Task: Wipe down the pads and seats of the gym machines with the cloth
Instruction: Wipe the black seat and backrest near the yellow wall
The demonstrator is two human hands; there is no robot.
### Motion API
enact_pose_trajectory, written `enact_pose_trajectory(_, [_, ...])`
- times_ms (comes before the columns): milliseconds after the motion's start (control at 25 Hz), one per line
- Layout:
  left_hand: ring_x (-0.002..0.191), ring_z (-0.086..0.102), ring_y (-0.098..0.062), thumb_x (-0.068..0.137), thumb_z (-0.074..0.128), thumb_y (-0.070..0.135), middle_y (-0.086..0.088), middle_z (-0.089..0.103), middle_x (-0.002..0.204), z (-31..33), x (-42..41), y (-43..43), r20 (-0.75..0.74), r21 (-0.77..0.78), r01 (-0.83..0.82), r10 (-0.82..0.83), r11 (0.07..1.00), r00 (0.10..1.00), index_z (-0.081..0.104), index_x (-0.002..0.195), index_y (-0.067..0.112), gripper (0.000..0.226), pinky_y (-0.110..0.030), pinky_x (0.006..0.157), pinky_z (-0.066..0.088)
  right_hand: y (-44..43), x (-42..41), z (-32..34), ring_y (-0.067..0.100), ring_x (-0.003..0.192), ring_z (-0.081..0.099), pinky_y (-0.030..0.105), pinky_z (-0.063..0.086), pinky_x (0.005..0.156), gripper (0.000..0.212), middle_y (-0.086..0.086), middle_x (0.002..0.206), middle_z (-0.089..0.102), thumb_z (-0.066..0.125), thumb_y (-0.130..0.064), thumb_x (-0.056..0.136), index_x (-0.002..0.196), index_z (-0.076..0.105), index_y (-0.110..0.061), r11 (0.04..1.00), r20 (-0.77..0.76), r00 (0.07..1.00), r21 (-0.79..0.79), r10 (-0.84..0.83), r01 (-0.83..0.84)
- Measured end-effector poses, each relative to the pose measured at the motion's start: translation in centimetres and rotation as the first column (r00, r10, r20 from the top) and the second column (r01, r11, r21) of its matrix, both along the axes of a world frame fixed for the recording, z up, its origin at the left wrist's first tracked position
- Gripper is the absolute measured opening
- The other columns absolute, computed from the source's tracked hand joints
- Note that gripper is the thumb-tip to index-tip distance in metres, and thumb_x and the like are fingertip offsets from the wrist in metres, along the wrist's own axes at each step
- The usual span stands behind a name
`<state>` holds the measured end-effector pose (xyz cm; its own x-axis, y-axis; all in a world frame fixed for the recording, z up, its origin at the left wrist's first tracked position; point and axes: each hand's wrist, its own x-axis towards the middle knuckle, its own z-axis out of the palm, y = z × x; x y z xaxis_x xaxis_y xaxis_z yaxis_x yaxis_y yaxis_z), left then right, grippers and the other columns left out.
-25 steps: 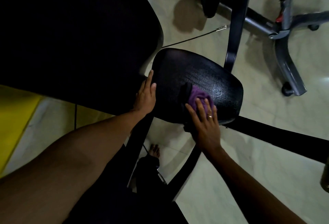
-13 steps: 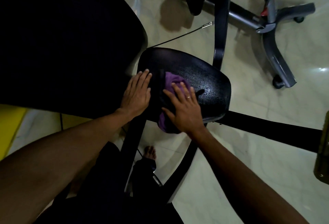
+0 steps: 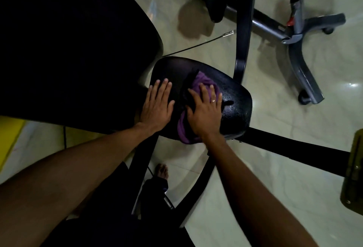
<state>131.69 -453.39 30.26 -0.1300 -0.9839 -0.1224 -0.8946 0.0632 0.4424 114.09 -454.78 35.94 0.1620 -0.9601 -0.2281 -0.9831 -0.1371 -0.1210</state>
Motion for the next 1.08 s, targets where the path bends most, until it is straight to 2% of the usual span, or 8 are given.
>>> enact_pose_trajectory(160, [0.15,0.025,-0.03,0.099,0.031,0.027,-0.012,0.03,0.161,0.7,-1.2,-0.2,-0.047,-0.046,0.052,-0.054,0.998,0.997,0.037,0.151,0.006,0.056,-0.048,0.124,0.016,-2.0,-4.4,1.6,0.032,0.155,0.014,0.054,0.004,0.126,0.056,0.009,0.164,0.029,0.054,-0.043,0.097,0.151,0.045,-0.031,0.988,0.016,0.988,-0.035,-0.151,0.152])
enact_pose_trajectory(320, [0.152,0.02,-0.028,0.101,0.028,0.036,-0.01,0.026,0.164,1.2,-3.4,-0.9,-0.059,-0.028,0.053,-0.054,0.998,0.997,0.033,0.155,0.008,0.061,-0.047,0.125,0.012,1.9,-3.5,1.5,0.035,0.154,0.016,0.057,0.006,0.125,0.057,0.01,0.164,0.03,0.055,-0.043,0.093,0.148,0.049,-0.028,0.938,0.046,0.94,-0.067,-0.338,0.34])
enact_pose_trajectory(440, [0.153,0.017,-0.027,0.101,0.025,0.042,-0.009,0.022,0.165,0.5,-4.0,-1.0,-0.011,-0.029,0.033,-0.034,0.999,0.999,0.026,0.158,0.011,0.064,-0.049,0.125,0.011,2.8,-1.3,0.8,0.035,0.156,0.009,0.054,-0.003,0.125,0.059,0.01,0.165,0.027,0.049,-0.048,0.094,0.15,0.046,-0.029,0.986,0.031,0.986,-0.021,-0.163,0.164])
enact_pose_trajectory(560, [0.153,0.018,-0.029,0.101,0.027,0.042,-0.01,0.023,0.165,0.2,-4.2,-1.0,0.014,-0.055,0.027,-0.027,0.998,1.0,0.026,0.158,0.01,0.065,-0.051,0.124,0.012,-2.3,-2.2,0.5,0.032,0.156,0.006,0.053,-0.004,0.126,0.057,0.008,0.166,0.025,0.047,-0.051,0.098,0.152,0.041,-0.034,0.999,-0.004,1.0,0.05,-0.015,0.015])
enact_pose_trajectory(680, [0.151,0.022,-0.032,0.097,0.03,0.037,-0.011,0.027,0.163,1.1,-4.9,-1.4,-0.014,-0.056,0.04,-0.04,0.998,0.999,0.031,0.155,0.006,0.066,-0.053,0.124,0.013,-6.1,-4.6,1.6,0.029,0.155,0.014,0.052,0.002,0.126,0.06,0.006,0.166,0.025,0.048,-0.057,0.097,0.153,0.038,-0.038,0.99,-0.034,0.992,0.064,-0.122,0.124])
enact_pose_trajectory(840, [0.149,0.027,-0.032,0.094,0.032,0.033,-0.011,0.033,0.16,1.8,-6.2,-2.5,0.001,-0.076,0.068,-0.068,0.995,0.998,0.037,0.152,0.007,0.064,-0.053,0.123,0.016,-2.4,-7.5,2.9,0.029,0.154,0.017,0.05,0.007,0.126,0.071,0.007,0.166,0.024,0.046,-0.065,0.091,0.153,0.036,-0.034,0.922,0.034,0.922,0.028,-0.387,0.386])
enact_pose_trajectory(1000, [0.149,0.029,-0.029,0.099,0.03,0.031,-0.01,0.034,0.16,2.5,-9.3,-2.2,0.003,-0.121,0.152,-0.152,0.981,0.988,0.038,0.153,0.008,0.059,-0.053,0.122,0.02,-4.6,-7.3,2.3,0.033,0.154,0.016,0.055,0.004,0.125,0.071,0.008,0.166,0.023,0.046,-0.067,0.091,0.154,0.036,-0.035,0.947,-0.013,0.95,0.083,-0.311,0.311])
enact_pose_trajectory(1080, [0.151,0.025,-0.026,0.101,0.026,0.031,-0.008,0.031,0.162,2.1,-10.4,-1.6,-0.005,-0.121,0.127,-0.128,0.985,0.992,0.035,0.154,0.006,0.059,-0.051,0.122,0.02,-7.6,-7.0,1.7,0.036,0.15,0.027,0.055,0.012,0.124,0.068,0.007,0.164,0.027,0.043,-0.066,0.091,0.153,0.036,-0.037,0.966,-0.025,0.973,0.121,-0.229,0.23])
